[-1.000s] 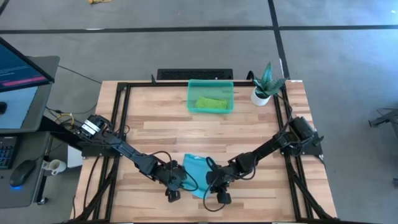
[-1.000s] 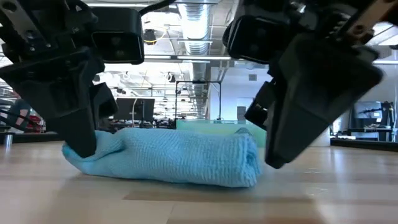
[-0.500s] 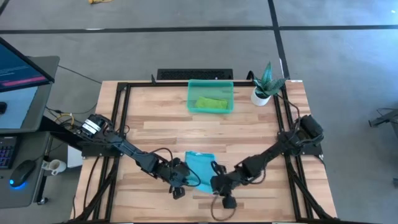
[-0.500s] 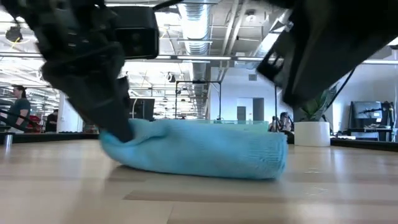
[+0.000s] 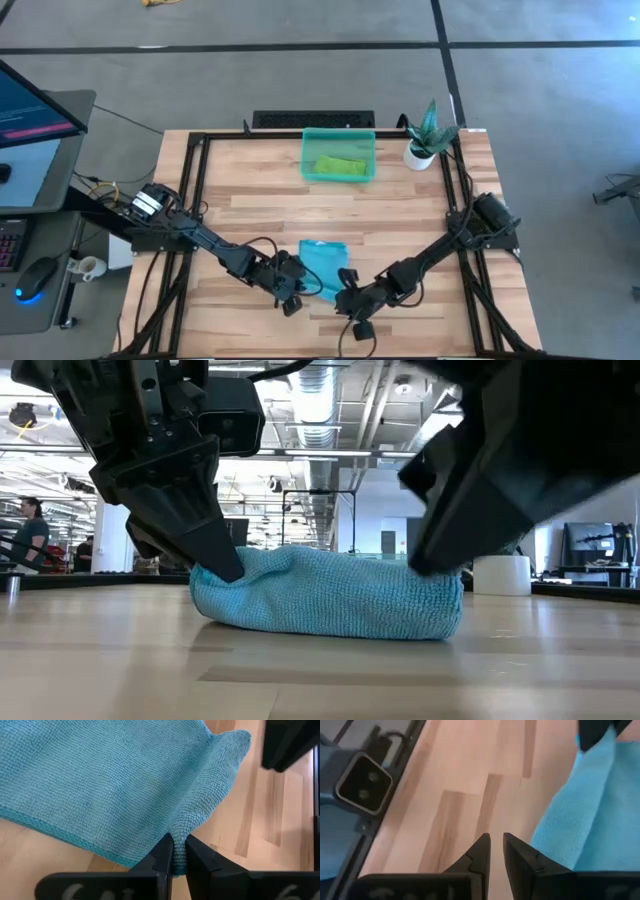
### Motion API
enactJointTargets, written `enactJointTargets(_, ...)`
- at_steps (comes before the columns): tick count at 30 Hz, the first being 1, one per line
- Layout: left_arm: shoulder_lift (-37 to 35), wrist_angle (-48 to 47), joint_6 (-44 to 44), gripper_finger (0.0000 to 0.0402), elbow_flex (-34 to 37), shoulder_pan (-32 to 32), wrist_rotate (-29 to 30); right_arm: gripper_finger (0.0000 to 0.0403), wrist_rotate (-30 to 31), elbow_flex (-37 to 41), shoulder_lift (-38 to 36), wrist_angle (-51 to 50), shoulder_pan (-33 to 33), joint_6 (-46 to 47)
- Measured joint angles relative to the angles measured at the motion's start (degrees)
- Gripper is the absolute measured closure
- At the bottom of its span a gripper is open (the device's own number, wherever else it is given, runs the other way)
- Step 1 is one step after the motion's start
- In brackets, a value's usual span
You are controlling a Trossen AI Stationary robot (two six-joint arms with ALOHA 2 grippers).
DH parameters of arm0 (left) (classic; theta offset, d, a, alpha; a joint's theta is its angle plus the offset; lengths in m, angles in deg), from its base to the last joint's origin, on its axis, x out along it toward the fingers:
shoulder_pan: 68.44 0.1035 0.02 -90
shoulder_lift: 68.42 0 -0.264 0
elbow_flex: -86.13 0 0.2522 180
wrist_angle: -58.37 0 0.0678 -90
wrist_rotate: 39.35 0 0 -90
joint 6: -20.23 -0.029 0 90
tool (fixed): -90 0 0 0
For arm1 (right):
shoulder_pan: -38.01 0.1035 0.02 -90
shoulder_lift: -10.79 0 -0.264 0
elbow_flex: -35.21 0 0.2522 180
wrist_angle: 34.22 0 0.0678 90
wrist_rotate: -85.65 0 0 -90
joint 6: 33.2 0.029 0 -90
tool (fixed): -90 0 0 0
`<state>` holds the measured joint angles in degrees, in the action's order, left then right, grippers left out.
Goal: Roll microfiber towels into tight, uniform cylinder then place into a basket
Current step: Roll the blue microfiber cloth
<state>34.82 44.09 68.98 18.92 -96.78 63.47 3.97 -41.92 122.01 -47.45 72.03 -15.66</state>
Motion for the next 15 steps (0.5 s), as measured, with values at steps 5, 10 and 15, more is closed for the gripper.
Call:
enactJointTargets(5, 0.0, -0.1, 0.0, 0.0379, 0.1, 0.0, 0.0, 0.0329, -3.9, 0.0, 1.3, 1.8, -1.8, 0.2)
enactJointTargets(10, 0.0, -0.1, 0.0, 0.0379, 0.1, 0.0, 0.0, 0.0328, -3.8, 0.0, 1.4, 0.8, -3.2, 2.1)
enactJointTargets(15, 0.0, -0.2, 0.0, 0.0378, 0.1, 0.0, 0.0, 0.0328, -1.1, 0.0, 1.4, -0.6, -4.6, 4.4)
